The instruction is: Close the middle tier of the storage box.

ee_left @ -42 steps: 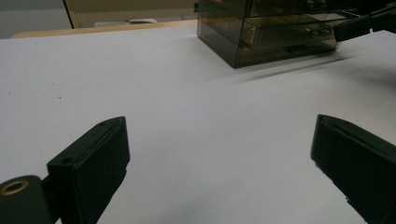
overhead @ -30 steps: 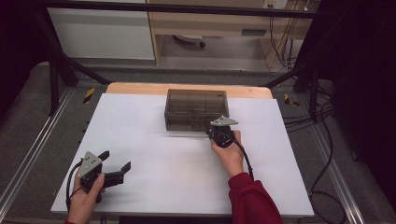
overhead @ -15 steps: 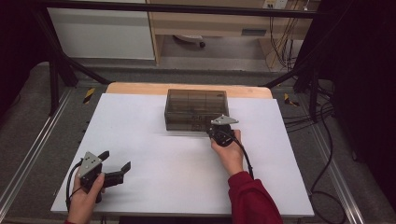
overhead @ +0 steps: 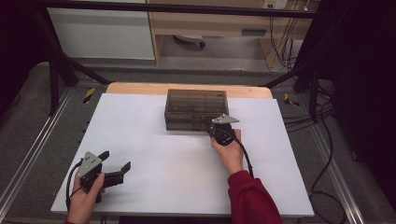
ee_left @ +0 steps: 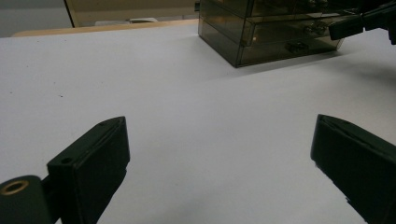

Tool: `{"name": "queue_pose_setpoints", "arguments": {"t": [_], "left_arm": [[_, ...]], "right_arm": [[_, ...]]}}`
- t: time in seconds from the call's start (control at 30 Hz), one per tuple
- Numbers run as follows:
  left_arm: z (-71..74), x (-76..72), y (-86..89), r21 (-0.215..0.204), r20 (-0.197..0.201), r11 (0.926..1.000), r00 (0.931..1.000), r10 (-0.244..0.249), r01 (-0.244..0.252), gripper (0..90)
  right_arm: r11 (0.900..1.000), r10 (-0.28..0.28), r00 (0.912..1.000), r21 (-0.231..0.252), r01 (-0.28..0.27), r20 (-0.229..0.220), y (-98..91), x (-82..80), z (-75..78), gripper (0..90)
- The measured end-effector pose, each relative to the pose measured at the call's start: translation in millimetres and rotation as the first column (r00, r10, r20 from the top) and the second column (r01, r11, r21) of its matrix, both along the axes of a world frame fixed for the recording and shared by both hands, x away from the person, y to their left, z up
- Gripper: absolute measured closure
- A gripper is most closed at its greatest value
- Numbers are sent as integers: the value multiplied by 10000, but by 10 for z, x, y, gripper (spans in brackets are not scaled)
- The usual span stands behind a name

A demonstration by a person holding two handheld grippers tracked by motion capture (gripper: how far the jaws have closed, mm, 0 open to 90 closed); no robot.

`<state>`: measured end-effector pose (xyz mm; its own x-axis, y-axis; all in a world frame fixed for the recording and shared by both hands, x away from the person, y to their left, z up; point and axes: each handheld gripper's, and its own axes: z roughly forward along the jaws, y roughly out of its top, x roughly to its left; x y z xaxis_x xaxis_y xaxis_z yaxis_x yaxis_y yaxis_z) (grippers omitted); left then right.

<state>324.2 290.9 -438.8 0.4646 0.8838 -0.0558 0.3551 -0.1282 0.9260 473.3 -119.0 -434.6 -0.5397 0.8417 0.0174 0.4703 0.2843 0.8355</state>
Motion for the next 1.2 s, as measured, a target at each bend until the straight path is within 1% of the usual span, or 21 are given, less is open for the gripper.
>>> {"name": "queue_pose_setpoints", "arguments": {"t": [1.2], "left_arm": [[1,0,1,18,-1,10000,10000,-23,23,49]], "right_arm": [[9996,-284,9996,52,284,-37,-5,35,-25,900]]}}
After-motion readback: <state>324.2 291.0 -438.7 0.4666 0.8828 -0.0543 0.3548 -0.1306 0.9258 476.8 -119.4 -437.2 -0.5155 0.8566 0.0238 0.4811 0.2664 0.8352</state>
